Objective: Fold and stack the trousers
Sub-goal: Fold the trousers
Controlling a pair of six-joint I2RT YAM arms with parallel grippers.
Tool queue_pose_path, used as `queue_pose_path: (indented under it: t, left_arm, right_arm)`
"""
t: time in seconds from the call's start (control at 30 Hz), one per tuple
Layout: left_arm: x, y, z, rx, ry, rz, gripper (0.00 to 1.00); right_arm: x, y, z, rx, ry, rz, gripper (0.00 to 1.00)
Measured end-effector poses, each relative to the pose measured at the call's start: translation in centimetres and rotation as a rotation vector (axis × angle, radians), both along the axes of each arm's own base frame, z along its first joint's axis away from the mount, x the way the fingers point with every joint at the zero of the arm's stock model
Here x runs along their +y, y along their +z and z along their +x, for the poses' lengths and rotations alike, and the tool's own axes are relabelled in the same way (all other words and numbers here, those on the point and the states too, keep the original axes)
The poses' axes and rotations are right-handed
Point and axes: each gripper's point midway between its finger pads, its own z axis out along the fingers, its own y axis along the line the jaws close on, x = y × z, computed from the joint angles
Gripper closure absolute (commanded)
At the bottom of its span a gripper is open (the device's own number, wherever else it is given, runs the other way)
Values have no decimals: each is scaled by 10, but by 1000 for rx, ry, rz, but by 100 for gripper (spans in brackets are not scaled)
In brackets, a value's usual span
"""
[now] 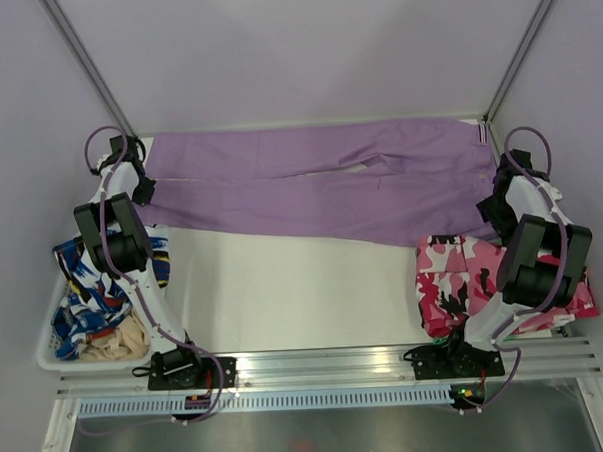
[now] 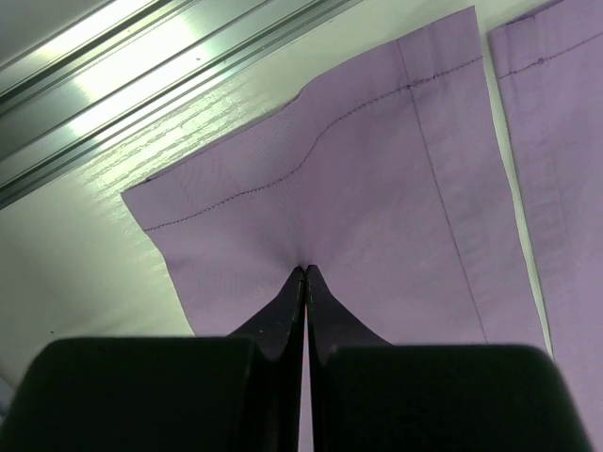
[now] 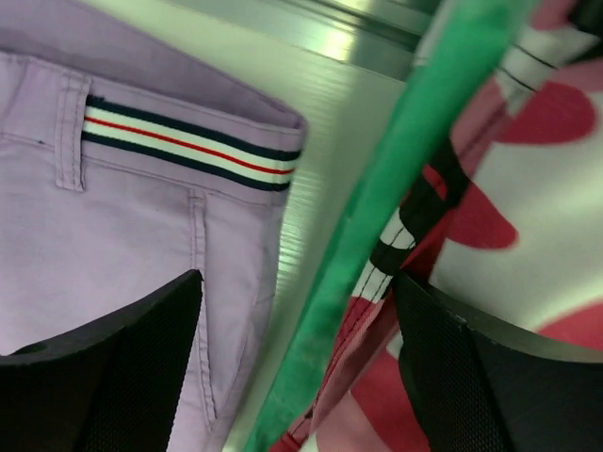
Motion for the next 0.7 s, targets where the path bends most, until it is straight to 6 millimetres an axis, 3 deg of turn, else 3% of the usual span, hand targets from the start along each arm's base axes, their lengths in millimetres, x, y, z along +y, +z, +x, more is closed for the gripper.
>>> queue_pose_path:
  t: [0.23,0.33,0.57,0.7]
  left_arm:
    - [-1,0,1,-4,-11,-1,98]
    - [0,2,2,-6,-11,0,98]
    - [-1,17,2,-34,-11,9,98]
    - [0,26,2,-54,-10,15,98]
  right_arm:
    - [-2,-28,10,53,87,23,19]
    - [-3,-33,12,63,105,21,28]
    - [-6,-34,15,71,128,13,43]
    - [-13,-27,34,1,130,-19,41]
